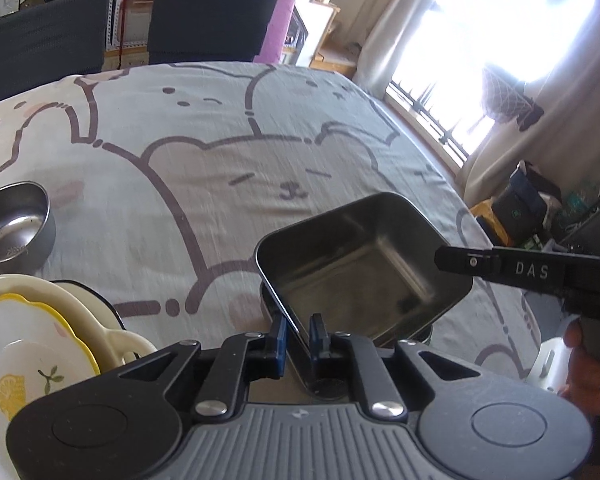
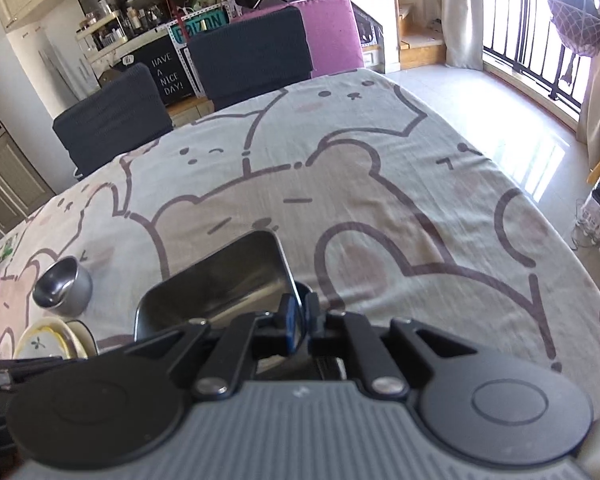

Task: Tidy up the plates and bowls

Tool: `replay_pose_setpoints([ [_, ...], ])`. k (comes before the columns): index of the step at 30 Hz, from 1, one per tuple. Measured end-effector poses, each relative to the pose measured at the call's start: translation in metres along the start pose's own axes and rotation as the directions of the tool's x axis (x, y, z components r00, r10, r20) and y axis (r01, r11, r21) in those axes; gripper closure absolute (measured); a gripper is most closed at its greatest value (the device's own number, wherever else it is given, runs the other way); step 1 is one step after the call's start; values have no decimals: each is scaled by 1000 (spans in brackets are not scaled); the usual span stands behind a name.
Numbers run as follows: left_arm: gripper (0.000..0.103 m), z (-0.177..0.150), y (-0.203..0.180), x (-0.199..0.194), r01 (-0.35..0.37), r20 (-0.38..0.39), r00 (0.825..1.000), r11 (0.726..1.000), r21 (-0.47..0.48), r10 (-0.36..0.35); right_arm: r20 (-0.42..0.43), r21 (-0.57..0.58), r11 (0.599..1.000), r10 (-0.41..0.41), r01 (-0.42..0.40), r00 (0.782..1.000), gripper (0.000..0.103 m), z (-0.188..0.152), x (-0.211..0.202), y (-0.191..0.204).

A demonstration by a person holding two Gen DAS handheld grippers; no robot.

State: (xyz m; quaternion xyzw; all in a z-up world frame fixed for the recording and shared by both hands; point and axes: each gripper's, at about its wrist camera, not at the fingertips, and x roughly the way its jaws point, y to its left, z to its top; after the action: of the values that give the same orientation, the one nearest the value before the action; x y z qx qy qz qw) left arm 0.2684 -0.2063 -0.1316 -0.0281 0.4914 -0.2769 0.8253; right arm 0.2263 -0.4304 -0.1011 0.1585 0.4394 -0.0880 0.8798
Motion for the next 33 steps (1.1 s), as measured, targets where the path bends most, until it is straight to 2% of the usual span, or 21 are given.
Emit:
replay_pose_setpoints([
  [11,90,-5,-4,14,-17,-55,998,999,37,19,-73,-46,998,-41,38,996,95,-2,10,0],
  [18,90,-8,-7,22,-29,-74,997,998,55,33,-115,-72,996,-59,51,992,91,-4,17,-1],
  [25,90,-8,-8,24,-32,-75,997,998,60,36,-151,-82,995,-73,61,986,91,-4,25,-5],
  [28,90,-8,-8,24,-33,-74,997,997,65,38,-163,-91,994,-78,63,984,87,-5,28,-4],
  [33,90,-8,-6,23,-28,-64,997,998,60,32,-183,-107,991,-98,80,978,90,-6,35,-3],
])
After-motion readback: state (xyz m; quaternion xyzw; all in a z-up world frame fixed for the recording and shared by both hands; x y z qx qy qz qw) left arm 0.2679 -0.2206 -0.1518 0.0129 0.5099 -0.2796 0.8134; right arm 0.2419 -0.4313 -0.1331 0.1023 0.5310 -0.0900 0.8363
